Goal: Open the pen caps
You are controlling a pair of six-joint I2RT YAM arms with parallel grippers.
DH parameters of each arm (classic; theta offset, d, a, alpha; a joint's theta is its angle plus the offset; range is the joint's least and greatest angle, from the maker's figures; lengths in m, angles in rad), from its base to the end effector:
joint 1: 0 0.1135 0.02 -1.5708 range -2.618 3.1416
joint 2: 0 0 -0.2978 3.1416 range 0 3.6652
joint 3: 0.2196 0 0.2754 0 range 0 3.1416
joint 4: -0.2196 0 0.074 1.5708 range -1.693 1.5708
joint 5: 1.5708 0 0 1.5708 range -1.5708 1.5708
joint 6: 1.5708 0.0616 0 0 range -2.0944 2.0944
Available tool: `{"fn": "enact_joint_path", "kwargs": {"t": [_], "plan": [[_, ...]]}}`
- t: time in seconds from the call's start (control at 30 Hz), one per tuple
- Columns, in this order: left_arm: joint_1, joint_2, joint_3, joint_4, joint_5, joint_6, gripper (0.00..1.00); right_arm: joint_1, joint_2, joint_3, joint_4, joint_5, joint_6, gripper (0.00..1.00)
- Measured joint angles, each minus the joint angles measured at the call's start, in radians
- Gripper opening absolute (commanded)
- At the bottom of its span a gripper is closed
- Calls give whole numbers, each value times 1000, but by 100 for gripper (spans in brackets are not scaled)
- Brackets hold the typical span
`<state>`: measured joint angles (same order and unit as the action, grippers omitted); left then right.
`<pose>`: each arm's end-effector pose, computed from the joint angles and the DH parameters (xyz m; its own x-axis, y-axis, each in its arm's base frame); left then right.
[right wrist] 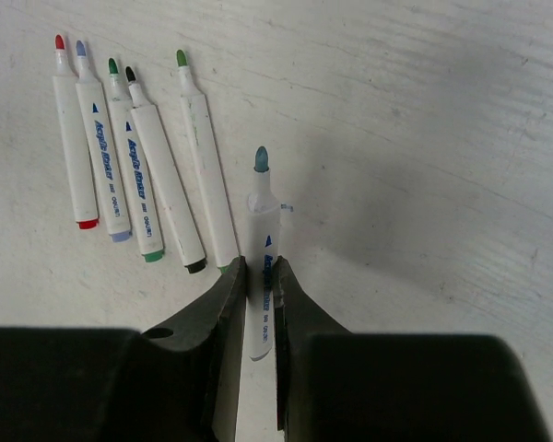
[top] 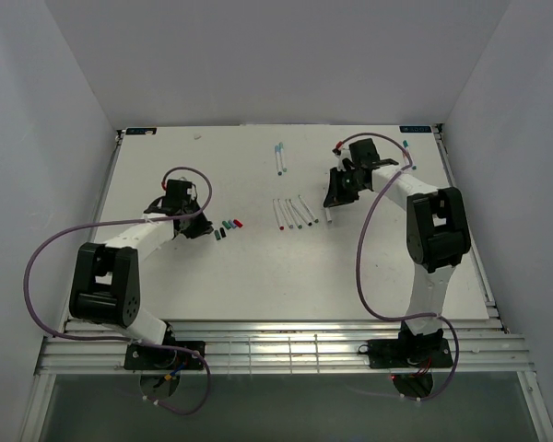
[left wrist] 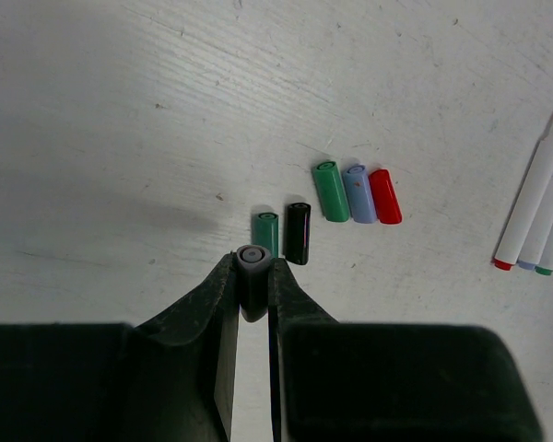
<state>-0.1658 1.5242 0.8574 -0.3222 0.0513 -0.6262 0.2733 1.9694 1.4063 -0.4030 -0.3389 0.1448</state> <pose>0.3239 -0.0574 0.1787 -0.7806 -0.4628 -0.4202 -0.3268 0.8751 -0.3568 0.4470 0.1466 0.1865 -0.8468 -0.0960 -0.5231 -0.3177 0.8802 0.3527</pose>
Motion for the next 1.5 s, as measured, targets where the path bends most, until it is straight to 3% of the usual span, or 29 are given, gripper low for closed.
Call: {"fn": "enact_joint_path", "kwargs": {"t": [1.0, 1.27, 1.5], "plan": [[0, 76, -19, 1, -11, -21, 40, 6, 106, 77, 10, -5, -6, 10], [0, 3, -1, -45, -68, 2, 41, 31, 118, 77, 10, -4, -6, 21], [2, -33, 188, -43, -33, 47, 45, 57, 126, 91, 9, -3, 1, 40]]}}
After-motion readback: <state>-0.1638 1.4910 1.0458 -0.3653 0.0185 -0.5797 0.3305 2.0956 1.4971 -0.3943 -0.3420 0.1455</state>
